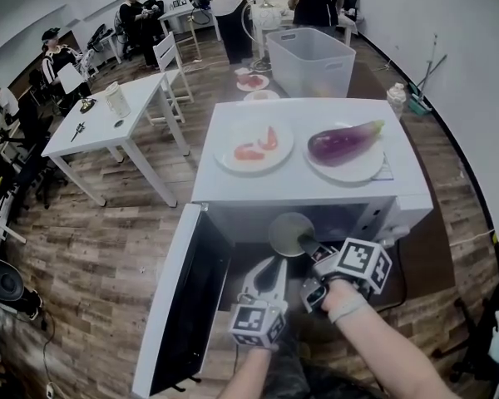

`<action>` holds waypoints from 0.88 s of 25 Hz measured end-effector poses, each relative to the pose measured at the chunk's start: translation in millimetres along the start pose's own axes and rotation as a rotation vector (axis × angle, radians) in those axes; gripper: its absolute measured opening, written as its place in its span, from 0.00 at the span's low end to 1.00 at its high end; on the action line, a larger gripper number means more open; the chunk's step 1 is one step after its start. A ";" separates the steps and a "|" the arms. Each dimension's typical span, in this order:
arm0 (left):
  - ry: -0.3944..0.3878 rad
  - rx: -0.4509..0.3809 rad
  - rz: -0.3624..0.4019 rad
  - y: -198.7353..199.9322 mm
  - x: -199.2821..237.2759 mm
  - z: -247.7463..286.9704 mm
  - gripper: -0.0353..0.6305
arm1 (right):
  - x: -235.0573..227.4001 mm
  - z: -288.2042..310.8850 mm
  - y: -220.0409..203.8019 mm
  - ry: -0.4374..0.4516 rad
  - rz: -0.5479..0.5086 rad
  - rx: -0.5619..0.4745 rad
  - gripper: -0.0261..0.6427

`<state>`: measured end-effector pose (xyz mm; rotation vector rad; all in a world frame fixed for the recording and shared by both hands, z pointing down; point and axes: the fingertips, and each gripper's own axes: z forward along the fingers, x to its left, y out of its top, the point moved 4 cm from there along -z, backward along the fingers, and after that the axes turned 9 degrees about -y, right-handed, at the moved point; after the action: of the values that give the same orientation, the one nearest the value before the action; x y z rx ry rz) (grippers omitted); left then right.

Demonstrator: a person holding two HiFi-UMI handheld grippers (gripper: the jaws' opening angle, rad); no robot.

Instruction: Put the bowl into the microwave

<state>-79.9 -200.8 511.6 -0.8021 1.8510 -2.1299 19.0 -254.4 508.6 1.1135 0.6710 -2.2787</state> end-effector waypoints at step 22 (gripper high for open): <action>0.035 0.010 -0.022 9.2 17.5 14.9 0.11 | 13.9 15.3 10.0 0.038 -0.089 -0.020 0.29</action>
<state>-88.4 -223.8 508.3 -0.7911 1.8555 -2.1789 9.3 -274.6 503.4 1.1416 0.7711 -2.3254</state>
